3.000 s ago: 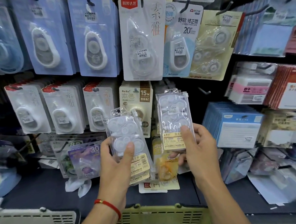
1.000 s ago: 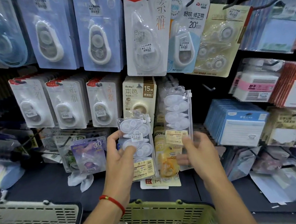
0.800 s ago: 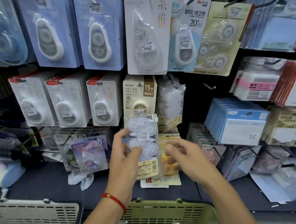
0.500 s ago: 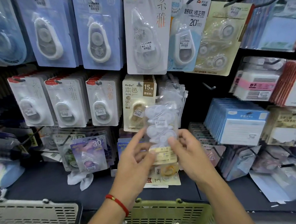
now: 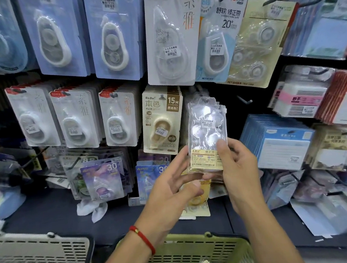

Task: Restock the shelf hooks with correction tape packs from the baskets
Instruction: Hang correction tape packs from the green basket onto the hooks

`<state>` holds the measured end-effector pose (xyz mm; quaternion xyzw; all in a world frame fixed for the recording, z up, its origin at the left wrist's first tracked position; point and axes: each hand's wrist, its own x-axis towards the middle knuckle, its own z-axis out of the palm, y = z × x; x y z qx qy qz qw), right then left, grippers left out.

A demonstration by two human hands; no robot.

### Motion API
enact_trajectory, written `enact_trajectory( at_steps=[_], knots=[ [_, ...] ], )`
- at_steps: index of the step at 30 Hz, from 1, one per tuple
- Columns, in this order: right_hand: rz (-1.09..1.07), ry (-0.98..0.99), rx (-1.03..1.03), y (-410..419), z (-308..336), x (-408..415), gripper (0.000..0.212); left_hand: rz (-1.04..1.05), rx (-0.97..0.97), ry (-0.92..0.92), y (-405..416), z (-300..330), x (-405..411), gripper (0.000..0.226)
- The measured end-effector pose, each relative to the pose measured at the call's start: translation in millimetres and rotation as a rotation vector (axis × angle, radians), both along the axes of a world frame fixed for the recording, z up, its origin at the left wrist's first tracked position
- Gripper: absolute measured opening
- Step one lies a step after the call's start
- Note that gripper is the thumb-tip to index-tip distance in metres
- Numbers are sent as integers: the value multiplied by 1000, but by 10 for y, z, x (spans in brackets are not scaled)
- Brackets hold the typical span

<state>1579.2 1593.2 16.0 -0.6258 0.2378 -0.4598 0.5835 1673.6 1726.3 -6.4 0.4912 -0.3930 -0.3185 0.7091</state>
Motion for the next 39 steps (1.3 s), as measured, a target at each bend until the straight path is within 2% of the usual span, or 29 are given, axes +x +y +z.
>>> enact_trajectory(
  at_steps=[4, 7, 9, 12, 13, 16, 19, 25, 31, 34, 39],
  knots=[
    [0, -5, -15, -27, 10, 0, 28, -32, -32, 8, -22, -3, 47, 73],
    [63, -25, 13, -60, 0, -10, 27, 2, 33, -43, -58, -21, 88, 74],
    [35, 110, 16, -91, -49, -22, 28, 133, 104, -173, -68, -43, 128, 67],
    [-202, 586, -228, -167, -157, -98, 45, 408, 207, -444, -55, -80, 246, 59],
    [-248, 647, -323, -163, -173, -116, 45, 475, 222, -549, -59, -90, 301, 59],
    [-247, 612, -580, -122, -134, -72, 41, 615, 199, -815, -138, -36, 463, 64],
    [-131, 674, -823, -209, -69, 118, 49, 605, 173, -974, -250, 4, 567, 76],
    [-130, 809, -965, -653, 60, 508, 60, 525, 249, -1092, -287, -149, 650, 95],
    [-287, 1089, -1110, -943, 34, 861, 91, 495, 293, -1140, -289, -174, 697, 100],
    [-309, 1199, -1106, -1061, 32, 982, 102, 490, 308, -1156, -288, -197, 706, 100],
    [-238, 1378, -1044, -1279, 138, 1113, 108, 498, 290, -1216, -279, -247, 781, 97]
  ],
)
